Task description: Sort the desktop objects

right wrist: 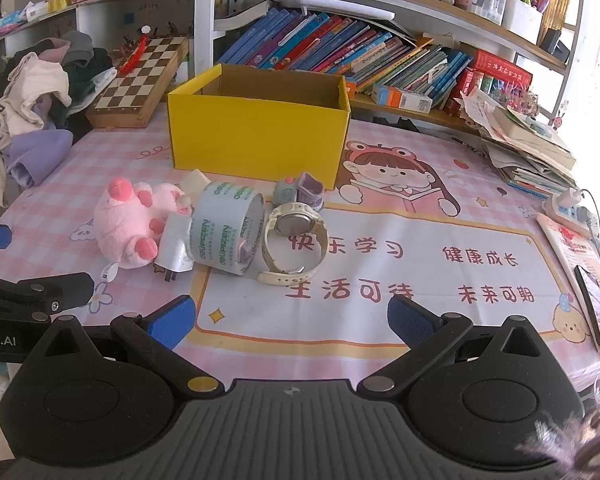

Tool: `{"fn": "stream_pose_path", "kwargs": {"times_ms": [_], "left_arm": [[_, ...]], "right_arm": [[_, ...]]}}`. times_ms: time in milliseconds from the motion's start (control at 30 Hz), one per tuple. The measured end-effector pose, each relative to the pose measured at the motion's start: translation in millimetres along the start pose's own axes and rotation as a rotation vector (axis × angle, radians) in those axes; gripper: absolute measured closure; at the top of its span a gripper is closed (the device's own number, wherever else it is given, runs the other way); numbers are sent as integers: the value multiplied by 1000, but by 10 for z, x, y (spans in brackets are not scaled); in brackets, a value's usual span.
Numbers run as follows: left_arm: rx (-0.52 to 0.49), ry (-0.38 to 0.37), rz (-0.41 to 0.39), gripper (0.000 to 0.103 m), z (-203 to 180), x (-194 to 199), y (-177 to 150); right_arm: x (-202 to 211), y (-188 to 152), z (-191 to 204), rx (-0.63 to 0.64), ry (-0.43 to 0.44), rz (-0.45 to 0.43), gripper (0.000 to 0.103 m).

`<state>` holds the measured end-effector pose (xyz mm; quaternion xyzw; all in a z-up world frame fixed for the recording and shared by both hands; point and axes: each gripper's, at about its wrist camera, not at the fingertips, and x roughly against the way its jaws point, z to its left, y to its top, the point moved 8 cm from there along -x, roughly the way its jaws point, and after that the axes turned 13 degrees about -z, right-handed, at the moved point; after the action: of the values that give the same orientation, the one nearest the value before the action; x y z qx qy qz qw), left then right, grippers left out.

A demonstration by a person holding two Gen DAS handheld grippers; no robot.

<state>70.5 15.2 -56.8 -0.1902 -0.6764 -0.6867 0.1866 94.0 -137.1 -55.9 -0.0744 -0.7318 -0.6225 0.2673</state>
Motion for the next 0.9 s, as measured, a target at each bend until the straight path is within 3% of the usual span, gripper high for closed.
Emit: {"fn": "stream_pose_path", "kwargs": {"times_ms": [900], "left_arm": [[10,-9,54,0,-69,-307,47]], "right_arm": [[-364,86,-123,-3,48,73,0]]}}
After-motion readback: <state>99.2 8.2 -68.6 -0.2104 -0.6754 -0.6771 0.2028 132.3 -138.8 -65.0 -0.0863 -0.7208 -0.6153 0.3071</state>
